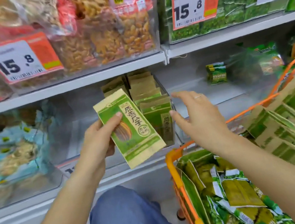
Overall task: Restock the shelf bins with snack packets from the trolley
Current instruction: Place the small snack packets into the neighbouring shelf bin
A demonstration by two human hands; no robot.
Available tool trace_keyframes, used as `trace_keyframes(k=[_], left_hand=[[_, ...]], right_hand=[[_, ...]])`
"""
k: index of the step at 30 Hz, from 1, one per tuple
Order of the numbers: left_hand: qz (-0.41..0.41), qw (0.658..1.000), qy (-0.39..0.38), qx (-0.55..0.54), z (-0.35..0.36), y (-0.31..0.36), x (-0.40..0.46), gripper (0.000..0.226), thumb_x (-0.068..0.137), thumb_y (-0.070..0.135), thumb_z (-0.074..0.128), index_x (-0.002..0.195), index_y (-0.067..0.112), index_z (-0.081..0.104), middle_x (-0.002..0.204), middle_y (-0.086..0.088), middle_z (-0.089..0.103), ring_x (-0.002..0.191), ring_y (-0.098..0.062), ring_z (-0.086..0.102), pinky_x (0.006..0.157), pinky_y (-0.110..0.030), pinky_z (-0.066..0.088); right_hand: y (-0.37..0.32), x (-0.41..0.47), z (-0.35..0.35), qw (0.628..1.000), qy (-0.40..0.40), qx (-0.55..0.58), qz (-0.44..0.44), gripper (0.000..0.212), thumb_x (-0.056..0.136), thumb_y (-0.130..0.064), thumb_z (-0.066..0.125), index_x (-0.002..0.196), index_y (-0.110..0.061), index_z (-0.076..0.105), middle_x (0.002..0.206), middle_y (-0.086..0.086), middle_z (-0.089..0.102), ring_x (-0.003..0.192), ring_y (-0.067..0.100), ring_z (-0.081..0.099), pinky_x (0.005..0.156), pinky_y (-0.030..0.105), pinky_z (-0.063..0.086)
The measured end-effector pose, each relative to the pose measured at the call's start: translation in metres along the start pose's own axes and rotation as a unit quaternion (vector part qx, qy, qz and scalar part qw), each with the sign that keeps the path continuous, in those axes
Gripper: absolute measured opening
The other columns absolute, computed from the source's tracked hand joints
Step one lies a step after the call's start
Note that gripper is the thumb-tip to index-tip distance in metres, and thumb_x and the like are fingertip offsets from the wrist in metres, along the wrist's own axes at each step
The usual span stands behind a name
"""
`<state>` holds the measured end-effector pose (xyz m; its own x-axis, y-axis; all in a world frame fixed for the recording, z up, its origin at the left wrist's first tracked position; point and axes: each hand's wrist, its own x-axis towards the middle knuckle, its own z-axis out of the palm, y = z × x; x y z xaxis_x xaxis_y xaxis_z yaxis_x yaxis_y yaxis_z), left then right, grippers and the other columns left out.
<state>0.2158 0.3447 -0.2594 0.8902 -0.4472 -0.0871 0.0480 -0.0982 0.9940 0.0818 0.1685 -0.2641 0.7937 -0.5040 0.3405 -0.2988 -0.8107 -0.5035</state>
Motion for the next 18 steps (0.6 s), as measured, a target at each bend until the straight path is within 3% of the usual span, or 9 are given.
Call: trace_keyframes(k=[3,7,9,10,11,13,15,18], left_hand=[[-0.012,0.998,0.058,0.017,-0.021,0.002,0.037,0.027,0.092,0.037,0.06,0.075,0.017,0.054,0.037,0.011,0.041,0.031,-0.003,0.024,0.036,-0.015,0.016],[0.009,0.99,0.103,0.093,-0.032,-0.003,0.09,0.024,0.092,0.04,0.061,0.086,0.017,0.059,0.065,0.001,0.054,0.051,-0.011,0.041,0.043,-0.02,0.031],[0.025,0.987,0.098,0.126,-0.027,-0.009,0.113,0.026,0.091,0.035,0.064,0.1,0.012,0.063,0.083,-0.004,0.06,0.068,-0.017,0.051,0.056,-0.024,0.04],[0.03,0.985,0.083,0.148,-0.023,-0.012,0.121,0.028,0.09,0.032,0.065,0.106,0.009,0.064,0.091,-0.005,0.062,0.074,-0.018,0.053,0.055,-0.025,0.044],[0.025,0.984,0.065,0.166,-0.017,-0.017,0.129,0.029,0.09,0.03,0.066,0.11,0.009,0.062,0.098,-0.006,0.063,0.078,-0.018,0.056,0.053,-0.025,0.05],[0.0,0.979,0.043,0.199,-0.007,-0.028,0.142,0.027,0.09,0.028,0.066,0.11,0.011,0.059,0.105,-0.008,0.064,0.084,-0.024,0.063,0.068,-0.033,0.059],[-0.015,0.967,0.057,0.249,0.0,-0.034,0.15,0.029,0.09,0.031,0.065,0.107,0.01,0.056,0.105,-0.01,0.066,0.086,-0.029,0.068,0.081,-0.044,0.057],[-0.045,0.964,0.087,0.247,0.009,-0.039,0.156,0.049,0.086,0.033,0.069,0.121,0.005,0.052,0.108,-0.01,0.067,0.073,-0.023,0.068,0.075,-0.04,0.059]], right_hand=[[0.002,0.006,0.025,0.999,-0.033,-0.017,0.029,0.065,0.098,-0.046,0.042,0.151,-0.016,0.018,0.147,0.007,0.04,0.133,0.025,0.035,0.101,0.036,0.034],[0.01,0.002,0.053,0.996,-0.048,-0.043,0.064,0.071,0.099,-0.051,0.033,0.153,-0.014,0.007,0.138,0.011,0.05,0.128,0.03,0.043,0.11,0.04,0.028],[0.012,-0.002,0.062,0.996,-0.009,-0.077,0.048,0.072,0.099,-0.048,0.035,0.153,-0.012,0.005,0.125,0.011,0.06,0.123,0.031,0.048,0.113,0.041,0.024],[0.014,-0.003,0.065,0.996,0.01,-0.082,0.044,0.072,0.099,-0.047,0.037,0.153,-0.011,0.006,0.119,0.011,0.062,0.12,0.031,0.05,0.114,0.04,0.024],[0.016,-0.003,0.069,0.995,0.024,-0.082,0.041,0.071,0.099,-0.046,0.037,0.153,-0.011,0.007,0.116,0.011,0.064,0.119,0.031,0.051,0.114,0.04,0.023],[0.018,-0.002,0.072,0.995,0.029,-0.083,0.042,0.07,0.099,-0.043,0.039,0.153,-0.011,0.008,0.114,0.01,0.065,0.119,0.031,0.051,0.115,0.039,0.022],[0.02,-0.001,0.074,0.995,0.038,-0.084,0.036,0.07,0.098,-0.04,0.042,0.153,-0.01,0.011,0.113,0.011,0.065,0.117,0.031,0.052,0.115,0.039,0.023],[0.022,-0.001,0.075,0.995,0.051,-0.086,0.033,0.07,0.097,-0.036,0.045,0.153,-0.009,0.013,0.109,0.012,0.066,0.112,0.032,0.054,0.113,0.041,0.027]])
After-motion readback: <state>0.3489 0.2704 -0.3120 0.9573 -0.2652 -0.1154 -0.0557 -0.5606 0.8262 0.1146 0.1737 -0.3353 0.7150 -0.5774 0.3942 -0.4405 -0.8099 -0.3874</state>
